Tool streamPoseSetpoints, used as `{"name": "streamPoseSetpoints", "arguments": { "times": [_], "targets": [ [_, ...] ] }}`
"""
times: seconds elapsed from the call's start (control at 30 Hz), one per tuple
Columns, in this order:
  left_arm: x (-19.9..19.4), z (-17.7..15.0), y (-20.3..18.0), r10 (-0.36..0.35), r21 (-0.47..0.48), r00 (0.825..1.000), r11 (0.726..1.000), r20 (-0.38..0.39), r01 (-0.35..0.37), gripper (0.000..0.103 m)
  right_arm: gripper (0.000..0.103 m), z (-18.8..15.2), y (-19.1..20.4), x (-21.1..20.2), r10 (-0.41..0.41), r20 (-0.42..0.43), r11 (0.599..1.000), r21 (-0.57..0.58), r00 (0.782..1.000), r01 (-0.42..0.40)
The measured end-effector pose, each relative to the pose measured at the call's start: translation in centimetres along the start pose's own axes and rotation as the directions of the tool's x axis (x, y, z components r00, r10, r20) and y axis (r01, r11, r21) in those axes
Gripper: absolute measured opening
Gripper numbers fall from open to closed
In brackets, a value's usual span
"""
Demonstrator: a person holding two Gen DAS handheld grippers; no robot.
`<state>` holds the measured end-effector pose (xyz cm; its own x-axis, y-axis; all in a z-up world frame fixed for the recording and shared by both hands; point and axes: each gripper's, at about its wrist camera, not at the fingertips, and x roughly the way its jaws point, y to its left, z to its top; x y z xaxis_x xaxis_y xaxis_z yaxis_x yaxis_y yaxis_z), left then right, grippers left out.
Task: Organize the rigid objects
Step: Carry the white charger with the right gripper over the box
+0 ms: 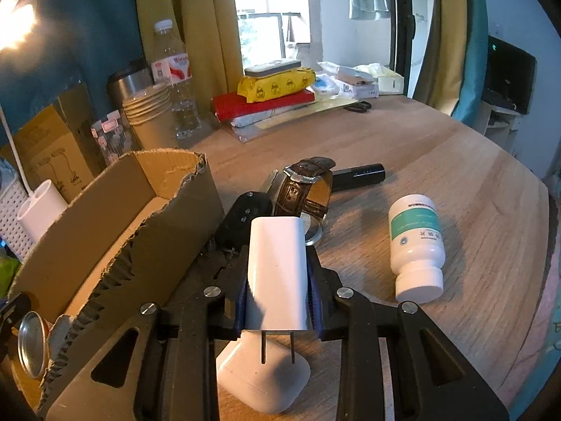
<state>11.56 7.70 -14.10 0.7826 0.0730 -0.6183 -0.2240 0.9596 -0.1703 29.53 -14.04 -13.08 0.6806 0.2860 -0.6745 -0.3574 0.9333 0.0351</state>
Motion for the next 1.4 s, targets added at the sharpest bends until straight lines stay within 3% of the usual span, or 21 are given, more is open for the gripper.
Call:
{"name": "streamPoseSetpoints", "arguments": {
  "times": [0.43,0.87,1.4],
  "targets": [
    [-0.3,0.0,-0.1,0.014,0.000,1.000,1.000,0.010,-0.014,0.015,0.030,1.2,1.3,-4.9,0.029,0.105,0.999,-0.018,0.994,-0.027],
    [-0.6,-0.2,-0.3,0.022,0.003,1.000,1.000,0.020,-0.022,0.015,0.030,2.4,7.0,-10.4,0.134,0.207,0.985,-0.137,0.969,-0.107],
    [-0.6,-0.2,-0.3,0.021,0.004,1.000,1.000,0.020,-0.021,0.015,0.030,0.9,12.1,-10.2,0.230,0.165,0.954,-0.232,0.959,-0.188]
  ]
}}
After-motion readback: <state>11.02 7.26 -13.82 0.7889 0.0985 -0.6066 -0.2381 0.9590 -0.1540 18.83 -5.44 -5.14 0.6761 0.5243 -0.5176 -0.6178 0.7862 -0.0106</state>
